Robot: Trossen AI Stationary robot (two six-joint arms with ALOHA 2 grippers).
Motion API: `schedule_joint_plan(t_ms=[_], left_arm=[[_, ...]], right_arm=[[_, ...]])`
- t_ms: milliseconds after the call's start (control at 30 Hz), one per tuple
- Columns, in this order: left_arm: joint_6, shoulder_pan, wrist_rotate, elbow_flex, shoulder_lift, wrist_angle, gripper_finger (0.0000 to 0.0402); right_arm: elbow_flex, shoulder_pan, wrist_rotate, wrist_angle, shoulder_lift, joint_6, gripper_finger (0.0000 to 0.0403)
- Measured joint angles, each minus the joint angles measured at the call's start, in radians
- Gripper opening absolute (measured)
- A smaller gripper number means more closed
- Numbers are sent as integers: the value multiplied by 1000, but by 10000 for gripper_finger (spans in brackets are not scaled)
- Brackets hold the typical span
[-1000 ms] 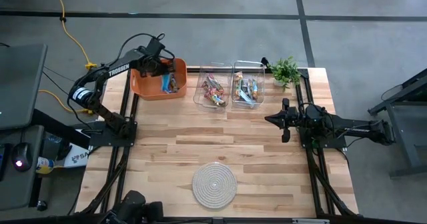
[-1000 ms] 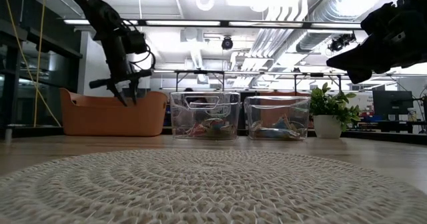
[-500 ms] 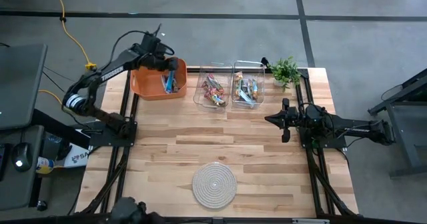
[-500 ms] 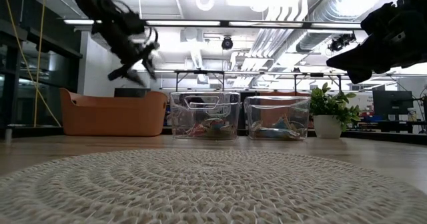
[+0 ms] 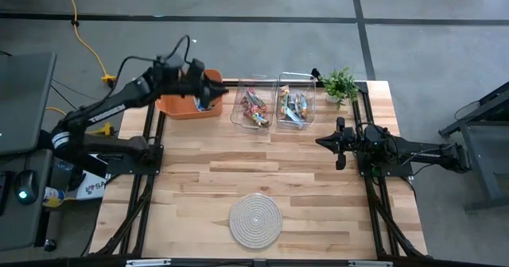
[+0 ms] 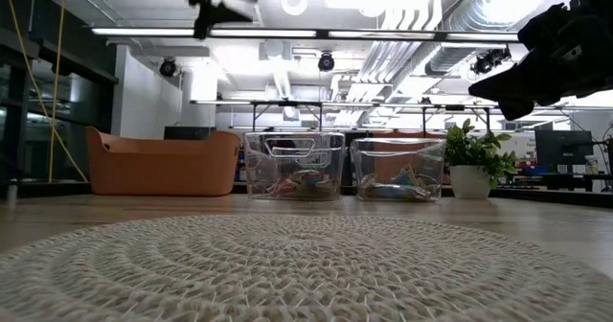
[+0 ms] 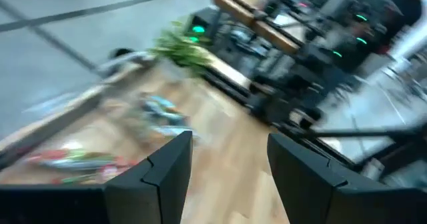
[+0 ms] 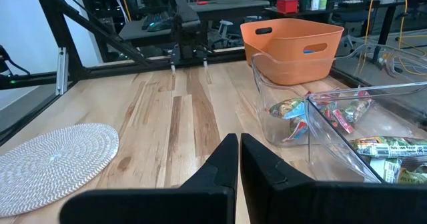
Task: Pick and place Granola Bars by type
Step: Return to Home Position
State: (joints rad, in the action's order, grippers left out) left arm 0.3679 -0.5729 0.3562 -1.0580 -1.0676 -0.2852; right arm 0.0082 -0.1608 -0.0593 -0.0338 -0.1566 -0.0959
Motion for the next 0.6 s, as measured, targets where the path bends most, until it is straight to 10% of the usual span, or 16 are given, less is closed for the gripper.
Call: schedule_joint_plan(t_ms=[300, 600], left_arm=[[-34, 453, -376, 6, 47, 68, 154], [-23, 622, -504, 184, 158, 262, 26]], right_arm=[[0, 0, 0, 0, 0, 0, 0], [0, 0, 0, 0, 0, 0, 0]])
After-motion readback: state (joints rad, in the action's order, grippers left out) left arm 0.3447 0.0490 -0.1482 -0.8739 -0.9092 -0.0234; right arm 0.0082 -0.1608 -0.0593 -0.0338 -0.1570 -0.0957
